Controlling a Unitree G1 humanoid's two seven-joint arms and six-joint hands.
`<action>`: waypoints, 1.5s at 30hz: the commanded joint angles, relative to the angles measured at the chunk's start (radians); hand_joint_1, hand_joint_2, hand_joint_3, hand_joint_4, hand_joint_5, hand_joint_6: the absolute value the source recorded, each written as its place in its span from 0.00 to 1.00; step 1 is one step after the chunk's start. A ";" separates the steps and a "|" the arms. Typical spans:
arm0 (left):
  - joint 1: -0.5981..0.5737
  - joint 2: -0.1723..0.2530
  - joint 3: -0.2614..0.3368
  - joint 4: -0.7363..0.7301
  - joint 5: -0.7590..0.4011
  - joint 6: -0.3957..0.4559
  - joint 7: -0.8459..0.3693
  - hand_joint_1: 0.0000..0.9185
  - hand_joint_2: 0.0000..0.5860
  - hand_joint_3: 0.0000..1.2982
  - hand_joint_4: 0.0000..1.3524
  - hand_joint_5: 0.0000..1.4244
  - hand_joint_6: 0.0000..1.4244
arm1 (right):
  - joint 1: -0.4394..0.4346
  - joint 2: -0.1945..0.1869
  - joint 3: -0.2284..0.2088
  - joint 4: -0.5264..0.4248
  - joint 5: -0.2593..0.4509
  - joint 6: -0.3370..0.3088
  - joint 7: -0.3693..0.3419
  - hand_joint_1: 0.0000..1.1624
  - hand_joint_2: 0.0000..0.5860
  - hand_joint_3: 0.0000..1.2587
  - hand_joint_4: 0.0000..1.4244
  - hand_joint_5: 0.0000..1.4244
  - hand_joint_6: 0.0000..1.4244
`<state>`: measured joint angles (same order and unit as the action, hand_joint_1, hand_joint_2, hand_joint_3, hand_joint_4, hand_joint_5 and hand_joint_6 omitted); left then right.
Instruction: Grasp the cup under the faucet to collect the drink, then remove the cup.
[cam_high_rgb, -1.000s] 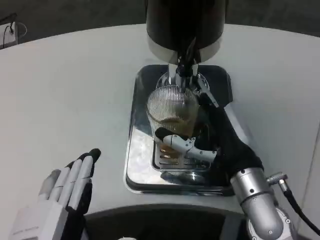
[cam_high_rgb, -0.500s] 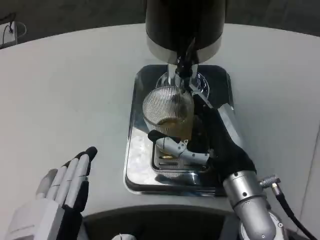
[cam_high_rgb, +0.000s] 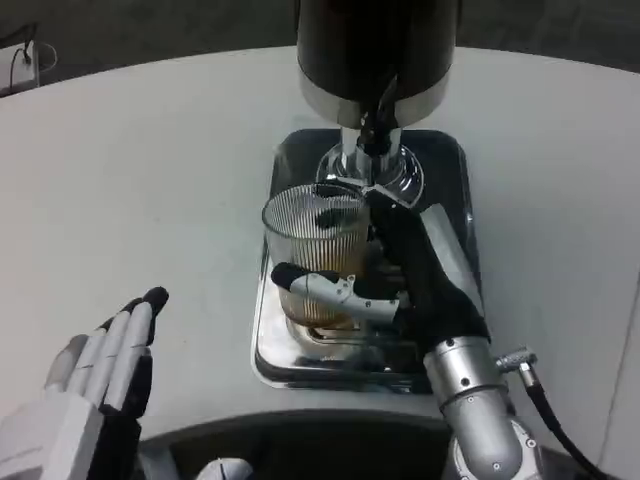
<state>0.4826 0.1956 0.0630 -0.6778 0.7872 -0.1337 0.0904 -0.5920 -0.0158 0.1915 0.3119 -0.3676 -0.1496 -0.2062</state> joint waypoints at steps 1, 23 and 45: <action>0.014 -0.003 0.009 -0.015 -0.011 0.010 -0.019 0.00 0.27 0.00 0.00 0.02 0.00 | 0.010 0.018 -0.003 0.011 -0.006 -0.010 -0.037 0.96 0.38 0.48 0.56 0.70 0.99; -0.069 -0.006 -0.039 0.037 -0.003 0.021 -0.045 0.00 0.26 0.00 0.00 0.02 0.00 | 0.132 -0.017 -0.042 -0.202 0.033 -0.051 -0.028 0.99 0.29 0.65 0.71 0.88 1.00; -0.112 -0.009 -0.089 0.057 0.014 0.017 -0.034 0.00 0.26 0.00 0.00 0.02 0.00 | 0.409 -0.058 -0.045 -0.517 0.101 -0.048 0.129 1.00 0.29 0.66 0.71 0.88 1.00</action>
<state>0.3731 0.1864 -0.0186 -0.6248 0.7925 -0.1195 0.0525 -0.2321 -0.0669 0.1575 -0.1131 -0.3036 -0.1648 -0.1010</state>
